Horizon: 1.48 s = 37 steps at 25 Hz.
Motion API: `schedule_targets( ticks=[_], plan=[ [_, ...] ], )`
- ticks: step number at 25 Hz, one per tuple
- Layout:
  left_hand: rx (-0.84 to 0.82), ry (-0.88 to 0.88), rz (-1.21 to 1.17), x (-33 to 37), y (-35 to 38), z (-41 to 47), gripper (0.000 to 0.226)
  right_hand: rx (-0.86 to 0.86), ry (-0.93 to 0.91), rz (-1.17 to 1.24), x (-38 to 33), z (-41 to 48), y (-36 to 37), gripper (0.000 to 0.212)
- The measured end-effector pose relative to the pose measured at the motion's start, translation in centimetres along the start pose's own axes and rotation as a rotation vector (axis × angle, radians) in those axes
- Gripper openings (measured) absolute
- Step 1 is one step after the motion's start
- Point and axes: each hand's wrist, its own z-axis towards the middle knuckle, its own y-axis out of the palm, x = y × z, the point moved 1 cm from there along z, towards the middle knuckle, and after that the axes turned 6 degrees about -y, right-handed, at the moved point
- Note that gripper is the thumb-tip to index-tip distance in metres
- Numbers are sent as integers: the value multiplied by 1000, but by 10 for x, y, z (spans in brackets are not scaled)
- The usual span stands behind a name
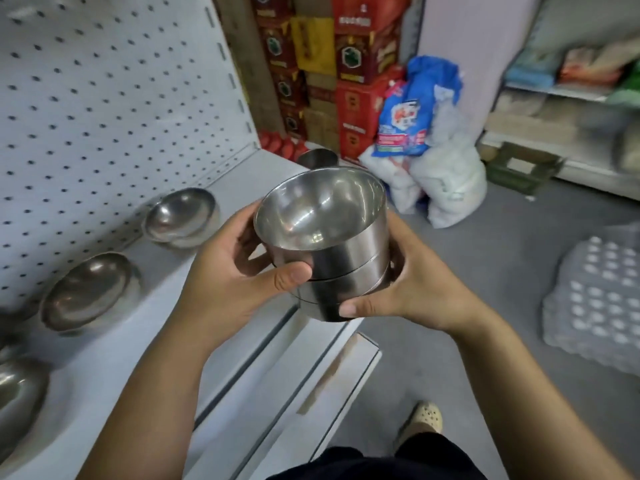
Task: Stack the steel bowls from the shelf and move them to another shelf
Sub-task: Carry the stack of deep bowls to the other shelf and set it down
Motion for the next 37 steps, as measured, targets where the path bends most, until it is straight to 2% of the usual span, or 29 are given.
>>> schedule_targets(
  ticks=[5, 12, 19, 24, 28, 33, 37],
  plan=[
    [-168, 16, 10, 3, 75, 49, 82, 142, 30, -24, 7, -33, -73, 111],
    [-364, 50, -88, 18, 237, 146, 80, 289, 99, -79, 23, -63, -245, 116],
    [-406, 35, -140, 23, 373, 218, 76, 324, 168, -85, 43, -83, -390, 111],
    [-378, -19, -109, 17, 409, 271, 71, 296, 193, -38, 74, -59, -440, 110],
    [-456, -55, -106, 13, 443, 336, 81, 336, 219, -39, 97, -36, -494, 107],
    [-492, -27, -114, 13, 497, 465, 92, 404, 212, -64, 123, 30, -594, 109],
    [-528, 29, -82, 38, 535, 582, 93, 483, 180, -64, 134, 100, -673, 111]
  ],
)
